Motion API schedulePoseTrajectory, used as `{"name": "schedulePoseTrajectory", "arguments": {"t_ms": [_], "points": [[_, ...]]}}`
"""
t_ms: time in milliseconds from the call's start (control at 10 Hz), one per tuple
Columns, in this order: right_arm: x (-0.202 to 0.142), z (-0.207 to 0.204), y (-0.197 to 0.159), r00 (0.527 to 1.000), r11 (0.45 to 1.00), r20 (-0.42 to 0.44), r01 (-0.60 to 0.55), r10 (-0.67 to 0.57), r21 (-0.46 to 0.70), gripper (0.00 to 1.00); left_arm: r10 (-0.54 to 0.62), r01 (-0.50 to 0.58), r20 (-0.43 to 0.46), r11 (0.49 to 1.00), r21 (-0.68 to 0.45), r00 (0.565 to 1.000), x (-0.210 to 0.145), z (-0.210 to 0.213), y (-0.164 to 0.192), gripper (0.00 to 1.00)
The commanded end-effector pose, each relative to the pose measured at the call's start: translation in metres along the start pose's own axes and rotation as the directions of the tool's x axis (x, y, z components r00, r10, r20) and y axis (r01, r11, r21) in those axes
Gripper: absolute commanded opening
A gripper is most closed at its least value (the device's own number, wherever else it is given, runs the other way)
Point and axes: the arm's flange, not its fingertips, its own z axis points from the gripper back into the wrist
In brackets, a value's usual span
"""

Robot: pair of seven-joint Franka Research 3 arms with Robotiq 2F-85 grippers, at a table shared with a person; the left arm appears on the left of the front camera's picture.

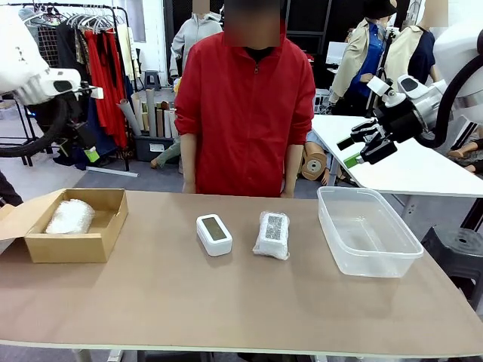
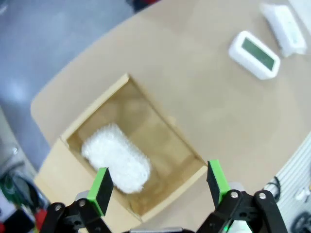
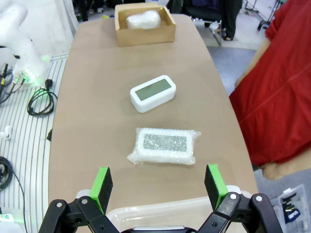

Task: Separate and place wrapped and unwrapped clocks.
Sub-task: Pick up the Digital clock indicated by the person.

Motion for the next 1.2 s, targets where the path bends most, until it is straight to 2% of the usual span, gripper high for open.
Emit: {"name": "schedulePoseTrajectory", "arguments": {"t_ms": [0, 300, 400, 600, 700, 900, 1000, 1100], "points": [[0.002, 0.002, 0.001, 1.0, 1.0, 0.006, -0.003, 0.003, 0.005, 1.0, -0.197, 0.209, 0.122, 0.974, -0.09, 0.973, -0.004, 0.014, 0.001, 1.0], [0.002, 0.002, 0.001, 1.0, 1.0, 0.006, -0.003, 0.003, 0.005, 1.0, -0.382, 0.433, 0.298, 0.892, -0.131, 0.875, 0.005, 0.021, -0.001, 1.0], [0.002, 0.002, 0.001, 1.0, 1.0, 0.006, -0.003, 0.003, 0.005, 1.0, -0.48, 0.56, 0.375, 0.816, -0.14, 0.793, 0.004, 0.024, 0.005, 1.0], [0.002, 0.002, 0.001, 1.0, 1.0, 0.006, -0.003, 0.003, 0.005, 1.0, -0.56, 0.696, 0.5, 0.706, -0.13, 0.661, 0.001, 0.029, 0.005, 1.0], [0.002, 0.002, 0.001, 1.0, 1.0, 0.006, -0.003, 0.003, 0.005, 1.0, -0.615, 0.759, 0.529, 0.645, -0.087, 0.584, -0.001, 0.028, 0.005, 1.0], [0.002, 0.002, 0.001, 1.0, 1.0, 0.006, -0.003, 0.003, 0.005, 1.0, -0.65, 0.802, 0.546, 0.593, -0.07, 0.528, 0.002, 0.025, 0.008, 1.0], [0.002, 0.002, 0.001, 1.0, 1.0, 0.006, -0.003, 0.003, 0.005, 1.0, -0.646, 0.815, 0.558, 0.57, -0.101, 0.521, 0.005, 0.025, 0.01, 1.0], [0.002, 0.002, 0.001, 1.0, 1.0, 0.006, -0.003, 0.003, 0.005, 1.0, -0.613, 0.815, 0.584, 0.559, -0.155, 0.532, 0.01, 0.023, 0.012, 1.0]]}}
